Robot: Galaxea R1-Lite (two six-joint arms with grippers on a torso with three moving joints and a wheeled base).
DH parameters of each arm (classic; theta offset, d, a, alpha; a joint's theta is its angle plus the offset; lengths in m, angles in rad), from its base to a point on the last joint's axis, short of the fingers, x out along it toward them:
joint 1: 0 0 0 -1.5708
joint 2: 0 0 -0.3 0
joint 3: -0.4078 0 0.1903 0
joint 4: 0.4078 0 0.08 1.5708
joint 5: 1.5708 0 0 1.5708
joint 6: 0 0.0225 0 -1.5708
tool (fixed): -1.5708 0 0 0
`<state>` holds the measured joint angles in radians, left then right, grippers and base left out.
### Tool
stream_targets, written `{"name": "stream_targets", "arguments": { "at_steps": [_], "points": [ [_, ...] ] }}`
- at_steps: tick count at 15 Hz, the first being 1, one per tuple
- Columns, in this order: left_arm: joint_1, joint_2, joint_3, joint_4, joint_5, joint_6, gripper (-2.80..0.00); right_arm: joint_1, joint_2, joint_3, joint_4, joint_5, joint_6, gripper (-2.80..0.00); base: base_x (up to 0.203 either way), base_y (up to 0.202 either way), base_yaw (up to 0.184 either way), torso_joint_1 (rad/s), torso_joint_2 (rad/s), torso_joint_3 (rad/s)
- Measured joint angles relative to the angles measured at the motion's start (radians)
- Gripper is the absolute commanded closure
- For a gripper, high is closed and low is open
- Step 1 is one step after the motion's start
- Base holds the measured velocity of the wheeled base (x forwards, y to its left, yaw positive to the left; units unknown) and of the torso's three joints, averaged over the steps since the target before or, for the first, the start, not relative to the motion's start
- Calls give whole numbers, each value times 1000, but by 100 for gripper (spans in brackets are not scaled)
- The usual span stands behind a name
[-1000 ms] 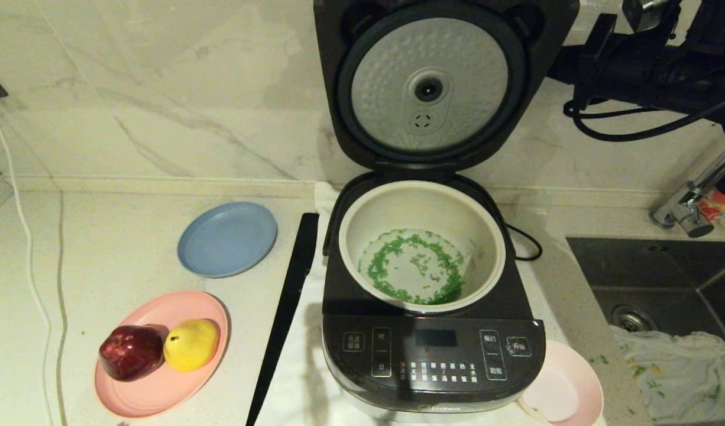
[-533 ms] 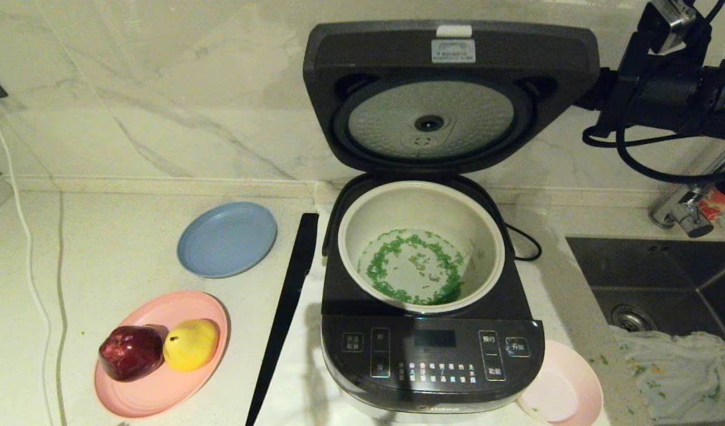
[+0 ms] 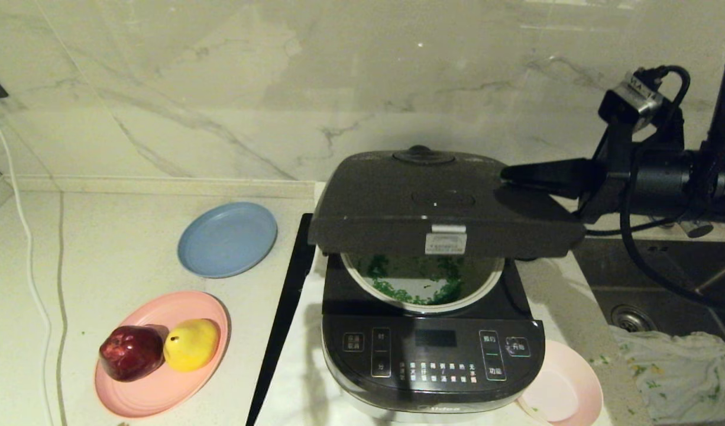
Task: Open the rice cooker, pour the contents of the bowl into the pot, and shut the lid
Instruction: Close the rice cooker
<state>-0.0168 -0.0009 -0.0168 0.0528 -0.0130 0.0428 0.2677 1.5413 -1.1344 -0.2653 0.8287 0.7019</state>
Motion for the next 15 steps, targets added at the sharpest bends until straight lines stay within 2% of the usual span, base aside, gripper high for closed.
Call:
{"name": "stream_targets", "arguments": {
  "at_steps": [6, 12, 15],
  "points": [
    [0, 0, 0, 1, 0, 0, 0, 36, -28, 246, -6, -45, -3, 0, 0, 0, 0, 0, 0, 0],
    [0, 0, 0, 1, 0, 0, 0, 38, 4, 311, -10, -49, -2, 0, 0, 0, 0, 0, 0, 0],
    [0, 0, 0, 1, 1, 0, 0, 38, 19, 321, -13, -81, -2, 0, 0, 0, 0, 0, 0, 0]
  ]
}}
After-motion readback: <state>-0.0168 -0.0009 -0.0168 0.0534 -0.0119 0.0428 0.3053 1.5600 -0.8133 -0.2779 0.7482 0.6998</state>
